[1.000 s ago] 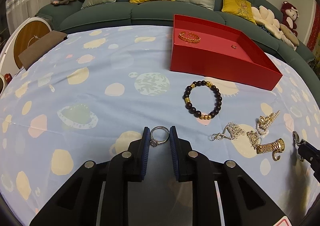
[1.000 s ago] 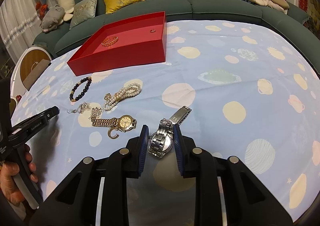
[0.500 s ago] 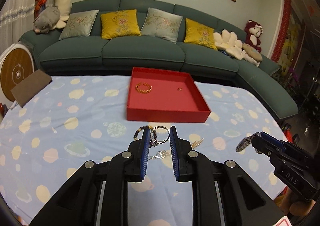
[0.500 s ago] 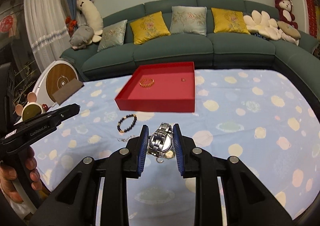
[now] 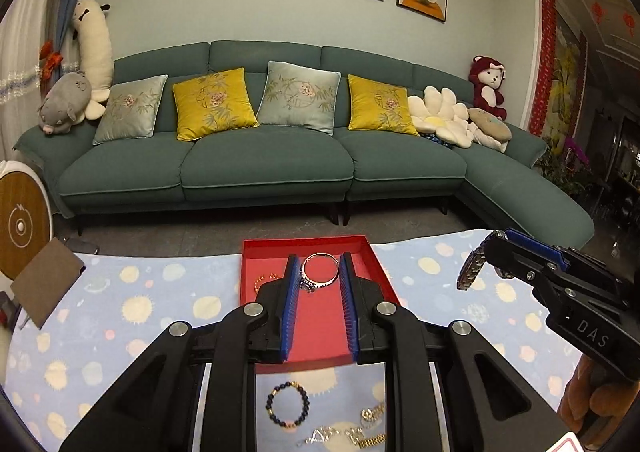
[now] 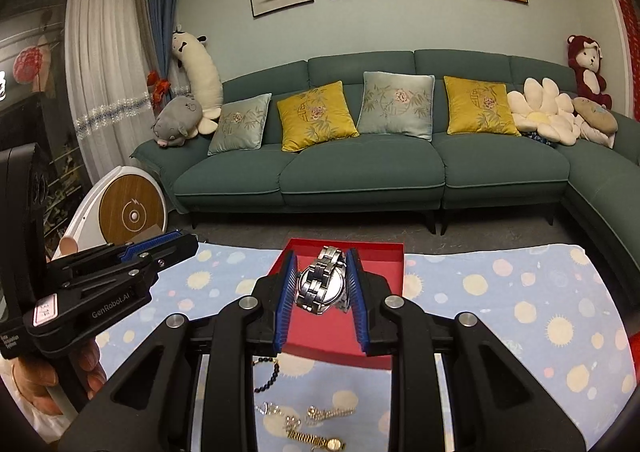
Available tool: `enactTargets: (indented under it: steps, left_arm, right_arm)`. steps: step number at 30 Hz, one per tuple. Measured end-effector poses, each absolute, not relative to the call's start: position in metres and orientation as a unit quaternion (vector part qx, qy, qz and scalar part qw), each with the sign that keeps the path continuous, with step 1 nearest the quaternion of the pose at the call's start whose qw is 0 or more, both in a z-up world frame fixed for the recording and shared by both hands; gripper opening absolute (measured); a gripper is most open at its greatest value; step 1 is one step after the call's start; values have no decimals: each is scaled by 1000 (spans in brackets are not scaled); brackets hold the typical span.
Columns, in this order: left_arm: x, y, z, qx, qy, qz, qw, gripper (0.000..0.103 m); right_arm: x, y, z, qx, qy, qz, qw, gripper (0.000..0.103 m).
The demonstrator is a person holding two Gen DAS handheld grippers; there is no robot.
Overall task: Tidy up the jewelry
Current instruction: 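Carry watch and ring into the red box and open both tools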
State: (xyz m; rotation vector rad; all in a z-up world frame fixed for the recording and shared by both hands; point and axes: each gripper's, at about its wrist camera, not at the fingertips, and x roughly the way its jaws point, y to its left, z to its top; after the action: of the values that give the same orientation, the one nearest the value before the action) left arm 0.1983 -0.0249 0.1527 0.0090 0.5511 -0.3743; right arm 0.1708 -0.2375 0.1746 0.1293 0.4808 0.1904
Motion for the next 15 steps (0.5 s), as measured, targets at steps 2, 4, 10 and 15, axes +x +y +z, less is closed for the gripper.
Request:
enactTargets:
  steps: [2, 4, 10, 15]
  left_arm:
    - [223, -29, 140, 5, 283, -175, 943, 17]
    - [249, -34, 122, -6, 306, -174, 936, 17]
    - [305, -44, 55, 5, 359, -142, 922, 17]
    - [329, -45, 11, 18, 387, -130, 913, 17]
  right_arm:
    - [202, -242, 162, 74, 250, 91, 961, 24]
    - [232, -243, 144, 83, 272, 91, 954, 24]
    - [294, -240, 77, 87, 334, 89, 934, 24]
    - [324, -237, 34, 78, 369, 78, 923, 24]
